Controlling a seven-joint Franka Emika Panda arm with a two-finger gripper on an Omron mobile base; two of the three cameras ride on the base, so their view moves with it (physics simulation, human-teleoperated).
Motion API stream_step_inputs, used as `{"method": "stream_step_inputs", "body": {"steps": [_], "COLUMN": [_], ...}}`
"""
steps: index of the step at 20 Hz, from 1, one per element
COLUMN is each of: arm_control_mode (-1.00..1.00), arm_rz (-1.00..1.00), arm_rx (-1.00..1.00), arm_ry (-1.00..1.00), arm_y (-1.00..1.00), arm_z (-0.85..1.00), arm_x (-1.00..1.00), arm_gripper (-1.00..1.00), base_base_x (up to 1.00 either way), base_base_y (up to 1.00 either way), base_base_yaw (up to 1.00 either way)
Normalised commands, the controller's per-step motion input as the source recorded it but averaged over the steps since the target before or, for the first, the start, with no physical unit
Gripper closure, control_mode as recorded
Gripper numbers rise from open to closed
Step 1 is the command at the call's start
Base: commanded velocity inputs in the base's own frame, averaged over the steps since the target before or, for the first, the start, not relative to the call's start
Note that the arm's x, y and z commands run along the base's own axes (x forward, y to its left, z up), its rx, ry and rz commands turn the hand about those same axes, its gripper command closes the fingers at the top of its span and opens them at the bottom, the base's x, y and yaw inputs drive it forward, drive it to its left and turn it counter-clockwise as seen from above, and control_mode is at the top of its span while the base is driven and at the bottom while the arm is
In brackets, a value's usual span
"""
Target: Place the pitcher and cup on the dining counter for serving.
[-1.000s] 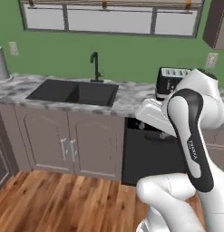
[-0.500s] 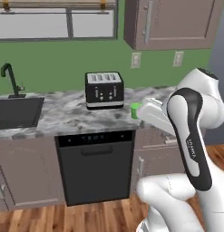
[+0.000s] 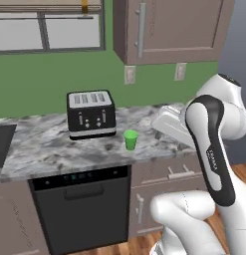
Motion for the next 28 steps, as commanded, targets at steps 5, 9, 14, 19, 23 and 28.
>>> {"method": "stream_step_inputs", "body": {"steps": [5, 9, 14, 19, 23, 28], "arm_control_mode": [1.00, 1.00, -1.00, -1.00, -1.00, -1.00], "arm_rz": [0.00, 0.00, 0.01, 0.01, 0.04, 0.00], "arm_rx": [0.00, 0.00, -0.01, -0.11, -0.14, -0.05], "arm_ry": [0.00, 0.00, 0.00, -0.05, -0.04, 0.00], "arm_y": [0.00, 0.00, -0.04, -0.03, -0.29, -0.44], "arm_z": [0.00, 0.00, 0.00, -0.33, -0.51, -0.29], "arm_x": [0.00, 0.00, 0.00, 0.05, 0.28, 0.72], "arm_gripper": [-1.00, -1.00, -1.00, -1.00, -1.00, -1.00], "base_base_x": [0.69, 0.41, 0.01, 0.00, 0.00, 0.00], "base_base_y": [-0.08, -0.22, -0.12, 0.00, 0.00, 0.00], "base_base_yaw": [0.00, 0.02, 0.00, 0.00, 0.00, 0.00]}}
